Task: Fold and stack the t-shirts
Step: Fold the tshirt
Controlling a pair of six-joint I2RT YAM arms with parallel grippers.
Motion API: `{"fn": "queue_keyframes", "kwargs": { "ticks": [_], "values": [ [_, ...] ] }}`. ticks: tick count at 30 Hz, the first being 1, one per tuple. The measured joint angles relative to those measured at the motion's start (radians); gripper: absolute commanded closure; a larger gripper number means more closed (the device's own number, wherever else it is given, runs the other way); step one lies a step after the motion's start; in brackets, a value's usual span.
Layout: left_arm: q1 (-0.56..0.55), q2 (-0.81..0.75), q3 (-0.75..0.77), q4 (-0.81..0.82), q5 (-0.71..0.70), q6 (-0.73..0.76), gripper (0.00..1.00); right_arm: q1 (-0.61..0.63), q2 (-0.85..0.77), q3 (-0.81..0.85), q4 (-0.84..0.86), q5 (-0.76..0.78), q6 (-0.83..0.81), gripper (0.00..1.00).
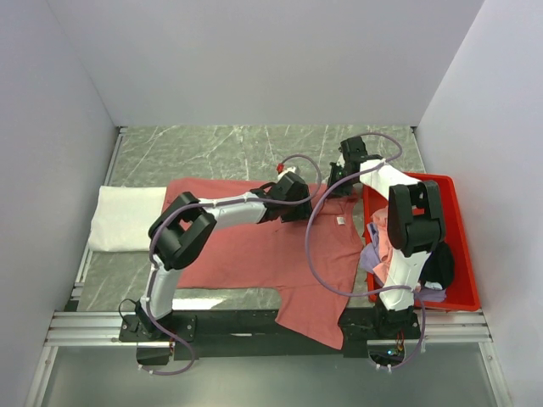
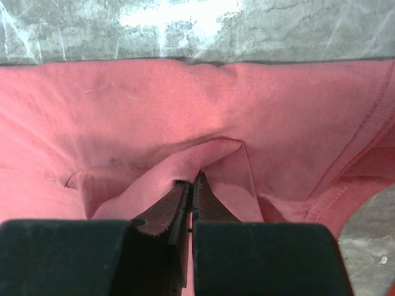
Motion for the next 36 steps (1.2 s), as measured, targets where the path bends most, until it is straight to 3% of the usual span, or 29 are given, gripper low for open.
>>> {"fn": "queue_keyframes", "kwargs": {
  "ticks": [11, 17, 26, 31, 34, 36],
  "values": [
    [-0.021, 0.098, 0.138, -0.122, -0.072, 0.012, 0.55, -0.011, 0.016, 0.0, 0.002, -0.01, 0.008, 1.0],
    [-0.048, 0.156, 0.25, -0.23, -0.155, 0.044, 0.55, -0.011, 0.016, 0.001, 0.003, -0.014, 0.008, 1.0],
    [-0.079, 0.18, 0.295, -0.302, -0.248, 0.082, 0.72, -0.011, 0.017, 0.0, 0.003, -0.015, 0.008, 1.0],
    [-0.08, 0.198, 0.33, -0.332, -0.256, 0.099, 0.72, -0.013, 0.017, 0.0, 0.003, -0.017, 0.007, 1.0],
    [-0.081, 0.204, 0.34, -0.342, -0.261, 0.106, 0.82, -0.015, 0.017, 0.0, 0.003, -0.018, 0.007, 1.0],
    [-0.082, 0.207, 0.348, -0.35, -0.264, 0.107, 0.98, -0.016, 0.017, 0.0, 0.003, -0.018, 0.007, 1.0]
  ]
}}
